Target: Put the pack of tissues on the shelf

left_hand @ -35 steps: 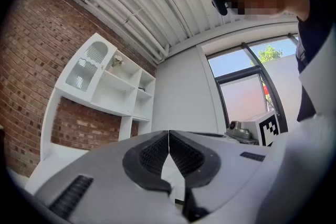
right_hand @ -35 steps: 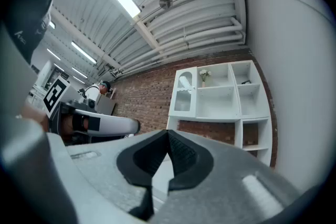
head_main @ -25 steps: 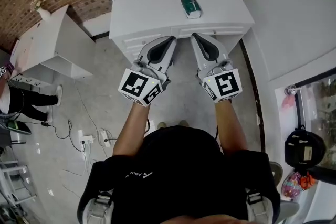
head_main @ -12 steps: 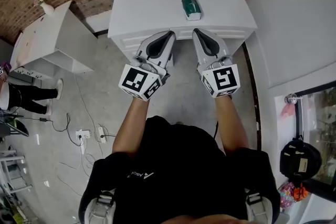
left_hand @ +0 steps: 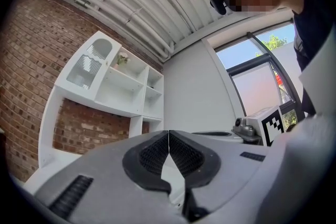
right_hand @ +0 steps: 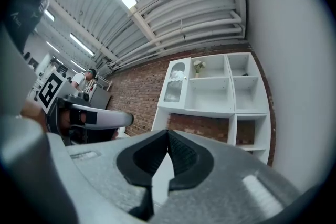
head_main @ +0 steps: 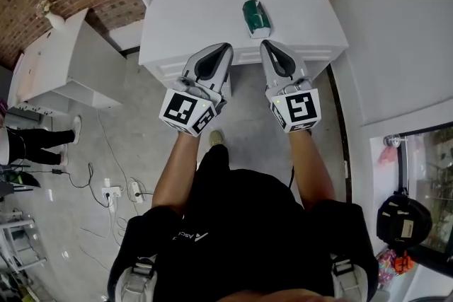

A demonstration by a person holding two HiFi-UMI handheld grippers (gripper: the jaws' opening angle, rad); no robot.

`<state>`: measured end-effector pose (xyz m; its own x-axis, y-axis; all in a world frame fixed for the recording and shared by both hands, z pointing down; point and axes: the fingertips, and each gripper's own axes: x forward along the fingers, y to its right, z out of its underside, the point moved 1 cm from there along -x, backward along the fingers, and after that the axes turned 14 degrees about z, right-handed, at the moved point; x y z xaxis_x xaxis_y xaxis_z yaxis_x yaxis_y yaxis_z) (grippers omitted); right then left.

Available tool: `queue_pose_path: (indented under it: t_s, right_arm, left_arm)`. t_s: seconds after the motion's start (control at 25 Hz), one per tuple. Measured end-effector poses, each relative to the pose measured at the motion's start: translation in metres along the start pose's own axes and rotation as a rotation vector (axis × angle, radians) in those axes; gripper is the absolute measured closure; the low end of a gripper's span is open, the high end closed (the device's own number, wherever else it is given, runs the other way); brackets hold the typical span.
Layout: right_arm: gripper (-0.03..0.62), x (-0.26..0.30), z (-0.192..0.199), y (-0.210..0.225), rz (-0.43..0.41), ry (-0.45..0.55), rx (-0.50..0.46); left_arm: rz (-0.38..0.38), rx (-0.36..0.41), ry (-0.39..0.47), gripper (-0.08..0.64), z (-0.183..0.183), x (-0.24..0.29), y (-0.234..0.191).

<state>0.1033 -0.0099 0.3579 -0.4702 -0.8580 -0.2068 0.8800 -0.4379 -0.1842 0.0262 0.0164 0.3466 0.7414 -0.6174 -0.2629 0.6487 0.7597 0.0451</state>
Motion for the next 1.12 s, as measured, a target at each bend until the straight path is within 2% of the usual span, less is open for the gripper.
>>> queue_pose_path:
  t_s: [0.24,0.64,0.72,0.84,1.12]
  right_arm:
    - [0.584,0.061,0.030,0.006,0.049,-0.040,-0.004]
    - [0.508,0.155,0.081,0.007,0.145,-0.124,-0.037]
    - [0.478,0.169,0.096,0.011,0.166,-0.156,-0.044]
    - [0.398,0.189,0.127,0.019,0.183,-0.223,-0.045]
    - [0.242,0.211,0.229,0.039,0.210,-0.447,-0.041]
  left_arm:
    - [0.041,-0.013,-0.014,0.558,0.018,0.015,-0.064]
    - [0.161,-0.055,-0.013,0.558,0.043,0.034,-0.161]
    - [0.181,-0.065,-0.013,0.558,0.049,0.038,-0.174]
    - [0.193,-0.071,-0.012,0.558,0.057,0.043,-0.194]
    - [0.191,-0.095,-0.033,0.558,0.079,0.048,-0.226]
